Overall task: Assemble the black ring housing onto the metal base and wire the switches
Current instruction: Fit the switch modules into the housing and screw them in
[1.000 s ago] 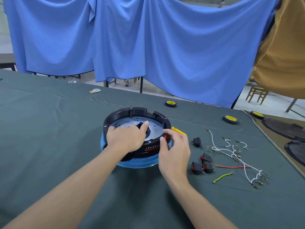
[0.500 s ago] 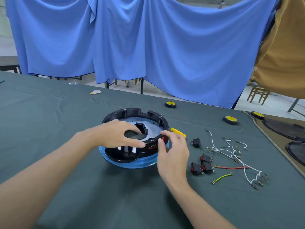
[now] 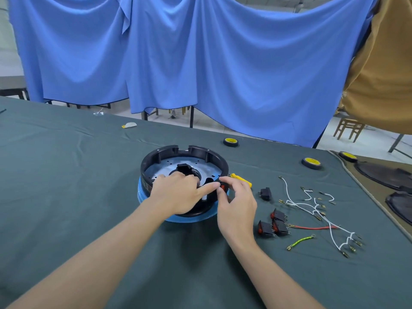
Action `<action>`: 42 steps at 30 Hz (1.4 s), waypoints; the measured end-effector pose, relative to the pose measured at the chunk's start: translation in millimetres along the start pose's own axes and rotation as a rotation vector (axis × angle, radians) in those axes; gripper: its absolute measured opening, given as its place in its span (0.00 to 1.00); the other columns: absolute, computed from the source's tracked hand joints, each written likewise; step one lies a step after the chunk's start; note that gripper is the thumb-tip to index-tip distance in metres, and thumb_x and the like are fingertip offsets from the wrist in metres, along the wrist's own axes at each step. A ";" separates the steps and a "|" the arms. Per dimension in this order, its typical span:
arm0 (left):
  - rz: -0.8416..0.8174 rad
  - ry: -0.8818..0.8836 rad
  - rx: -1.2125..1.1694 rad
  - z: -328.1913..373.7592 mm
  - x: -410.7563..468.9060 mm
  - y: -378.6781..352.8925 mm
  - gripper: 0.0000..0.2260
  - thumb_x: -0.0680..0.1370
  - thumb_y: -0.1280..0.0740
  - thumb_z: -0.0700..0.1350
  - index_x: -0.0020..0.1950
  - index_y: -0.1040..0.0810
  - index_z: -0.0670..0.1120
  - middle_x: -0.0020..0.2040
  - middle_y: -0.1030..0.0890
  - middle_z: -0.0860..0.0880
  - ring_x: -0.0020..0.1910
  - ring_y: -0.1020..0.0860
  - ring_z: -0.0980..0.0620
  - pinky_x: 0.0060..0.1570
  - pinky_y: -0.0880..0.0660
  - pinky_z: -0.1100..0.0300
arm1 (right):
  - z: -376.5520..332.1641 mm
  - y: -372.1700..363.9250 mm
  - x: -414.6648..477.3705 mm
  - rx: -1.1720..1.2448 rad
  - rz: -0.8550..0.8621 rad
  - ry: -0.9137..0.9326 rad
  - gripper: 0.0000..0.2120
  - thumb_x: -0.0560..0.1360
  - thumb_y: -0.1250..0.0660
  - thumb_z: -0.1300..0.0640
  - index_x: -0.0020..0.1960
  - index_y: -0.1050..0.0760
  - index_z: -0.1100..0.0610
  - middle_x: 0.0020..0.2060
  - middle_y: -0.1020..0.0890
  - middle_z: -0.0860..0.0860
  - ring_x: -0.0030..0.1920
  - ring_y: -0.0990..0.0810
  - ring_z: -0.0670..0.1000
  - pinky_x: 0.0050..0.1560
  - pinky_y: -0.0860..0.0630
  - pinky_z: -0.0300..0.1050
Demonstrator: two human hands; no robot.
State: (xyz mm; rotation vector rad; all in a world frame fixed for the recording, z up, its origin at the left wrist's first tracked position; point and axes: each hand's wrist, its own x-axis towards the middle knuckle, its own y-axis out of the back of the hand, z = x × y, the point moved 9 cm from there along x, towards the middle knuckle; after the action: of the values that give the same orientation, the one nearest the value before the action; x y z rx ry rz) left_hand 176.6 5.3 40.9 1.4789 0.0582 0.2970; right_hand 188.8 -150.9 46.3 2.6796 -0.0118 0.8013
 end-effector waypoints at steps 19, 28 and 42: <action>0.214 -0.173 -0.088 14.8 -3.4 17.0 0.11 0.79 0.41 0.62 0.42 0.32 0.59 0.33 0.25 0.57 0.38 0.24 0.52 0.28 0.41 0.60 | 20.3 0.0 7.6 0.044 -0.056 -0.062 0.12 0.76 0.33 0.63 0.56 0.21 0.51 0.44 0.25 0.29 0.51 0.22 0.38 0.53 0.34 0.25; 0.279 -0.164 -0.021 14.8 1.2 10.8 0.16 0.79 0.45 0.65 0.56 0.25 0.59 0.41 0.20 0.54 0.44 0.21 0.52 0.31 0.32 0.60 | 17.2 10.9 7.8 0.144 -0.022 -0.074 0.13 0.77 0.35 0.65 0.54 0.23 0.49 0.43 0.21 0.34 0.46 0.23 0.29 0.47 0.31 0.22; 0.148 -0.191 -0.041 11.3 6.7 9.0 0.20 0.77 0.40 0.65 0.69 0.32 0.65 0.52 0.21 0.57 0.53 0.23 0.52 0.37 0.35 0.57 | 6.4 6.5 -1.2 -0.089 -0.064 0.077 0.10 0.76 0.31 0.62 0.57 0.20 0.56 0.47 0.16 0.48 0.47 0.19 0.44 0.48 0.32 0.21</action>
State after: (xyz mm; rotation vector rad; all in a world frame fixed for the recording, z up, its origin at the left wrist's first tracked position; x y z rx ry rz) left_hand 184.1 -3.6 51.9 1.4672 -0.2103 0.2731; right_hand 190.6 -159.2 42.7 2.5511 0.0558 0.8623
